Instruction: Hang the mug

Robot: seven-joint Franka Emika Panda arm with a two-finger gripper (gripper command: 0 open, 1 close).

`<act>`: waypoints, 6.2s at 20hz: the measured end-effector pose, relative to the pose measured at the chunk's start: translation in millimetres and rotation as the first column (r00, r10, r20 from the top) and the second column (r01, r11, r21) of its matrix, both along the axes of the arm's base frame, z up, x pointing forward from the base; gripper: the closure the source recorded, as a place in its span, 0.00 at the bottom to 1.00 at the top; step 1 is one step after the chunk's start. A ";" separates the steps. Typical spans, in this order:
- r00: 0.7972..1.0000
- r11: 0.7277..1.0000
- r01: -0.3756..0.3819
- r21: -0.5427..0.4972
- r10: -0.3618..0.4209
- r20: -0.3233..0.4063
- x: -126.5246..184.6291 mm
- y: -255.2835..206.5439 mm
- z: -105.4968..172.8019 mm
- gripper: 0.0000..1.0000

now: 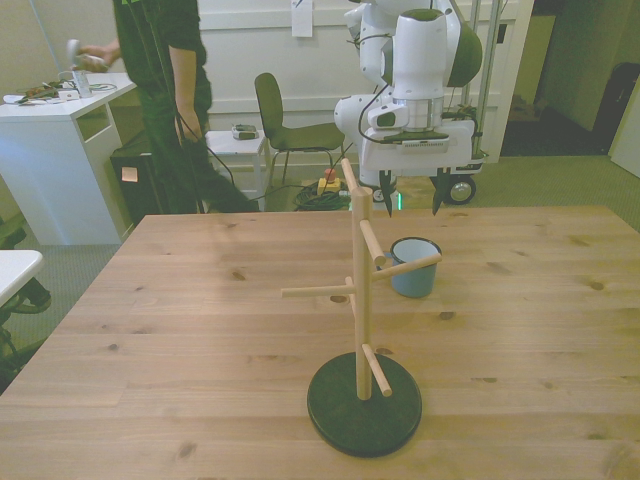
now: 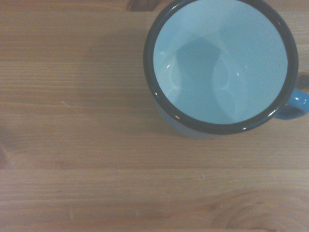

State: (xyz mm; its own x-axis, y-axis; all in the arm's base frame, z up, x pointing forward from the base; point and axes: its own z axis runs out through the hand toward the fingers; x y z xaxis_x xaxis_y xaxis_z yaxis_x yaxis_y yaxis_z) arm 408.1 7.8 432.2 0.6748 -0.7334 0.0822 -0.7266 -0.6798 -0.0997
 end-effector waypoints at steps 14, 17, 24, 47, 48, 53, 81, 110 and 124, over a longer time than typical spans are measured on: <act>0.999 1.000 -0.016 0.003 0.016 0.036 25.4 39.1 22.8 0.00; 1.000 1.000 0.004 0.012 -0.004 0.021 42.8 39.9 17.1 0.00; 0.998 0.998 0.057 0.024 -0.058 0.022 79.2 34.7 18.6 0.00; 0.992 0.992 0.123 0.020 -0.123 -0.014 136.6 49.8 -55.3 1.00; 0.993 0.993 0.121 0.013 -0.120 -0.011 137.4 50.2 -57.3 1.00; 0.994 0.994 0.112 0.005 -0.112 -0.013 138.3 56.9 -65.5 1.00; 0.996 0.995 0.091 -0.039 -0.092 -0.014 131.7 52.2 -82.6 1.00; 0.999 0.969 -0.041 -0.244 0.034 -0.032 108.4 -22.2 156.1 1.00; 1.000 0.971 -0.026 -0.238 0.024 -0.011 164.0 -37.5 200.3 1.00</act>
